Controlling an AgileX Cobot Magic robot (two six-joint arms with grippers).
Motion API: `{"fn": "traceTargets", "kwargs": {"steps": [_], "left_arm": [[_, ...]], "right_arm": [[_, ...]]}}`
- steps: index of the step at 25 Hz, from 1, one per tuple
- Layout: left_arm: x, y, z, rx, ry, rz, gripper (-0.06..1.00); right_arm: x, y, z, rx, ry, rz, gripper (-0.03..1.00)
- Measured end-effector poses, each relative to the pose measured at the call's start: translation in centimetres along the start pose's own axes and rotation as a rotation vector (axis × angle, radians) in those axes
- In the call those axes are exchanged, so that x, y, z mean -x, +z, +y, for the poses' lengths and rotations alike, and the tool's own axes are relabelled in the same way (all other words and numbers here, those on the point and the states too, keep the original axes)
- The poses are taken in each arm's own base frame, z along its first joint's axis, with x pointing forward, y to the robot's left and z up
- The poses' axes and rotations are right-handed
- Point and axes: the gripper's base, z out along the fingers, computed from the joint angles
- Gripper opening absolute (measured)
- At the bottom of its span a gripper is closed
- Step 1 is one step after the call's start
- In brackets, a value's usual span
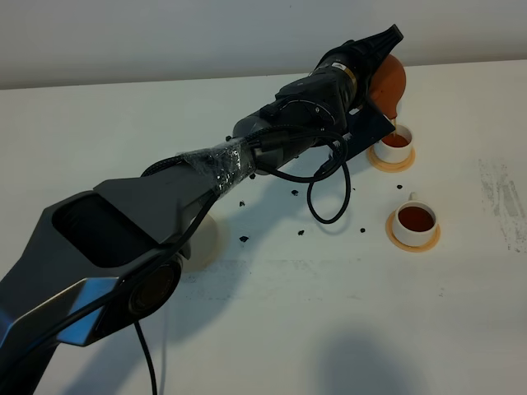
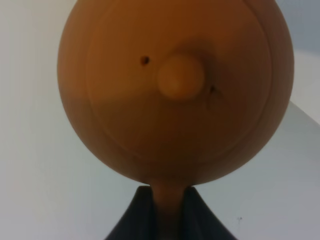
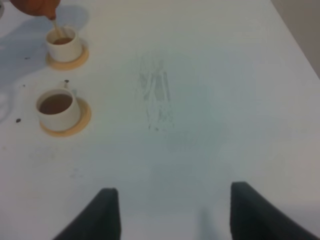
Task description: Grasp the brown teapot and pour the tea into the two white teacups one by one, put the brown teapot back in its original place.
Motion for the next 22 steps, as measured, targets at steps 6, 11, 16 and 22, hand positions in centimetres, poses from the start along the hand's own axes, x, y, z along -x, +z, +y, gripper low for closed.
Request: {"fn": "traceTargets", "kwargs": {"steps": [6, 11, 16, 22], "left_arm": [[-0.04, 0.0, 0.03, 0.003, 0.017, 0.004, 0.09], [-0.04, 0.0, 0.1, 0.011, 0.027, 0.004, 0.09], [-0.06, 0.0, 0.16, 0.017, 0.044, 0.007, 0.09], [-0.07, 0.0, 0.16, 0.017, 0.047, 0.008, 0.09]], "right_arm": [[0.0, 0.0, 0.0, 0.0, 0.0, 0.0, 0.47], [0.0, 0.0, 0.0, 0.0, 0.0, 0.0, 0.47], [0.0, 0.0, 0.0, 0.0, 0.0, 0.0, 0.47], [0.0, 0.0, 0.0, 0.0, 0.0, 0.0, 0.47]]}}
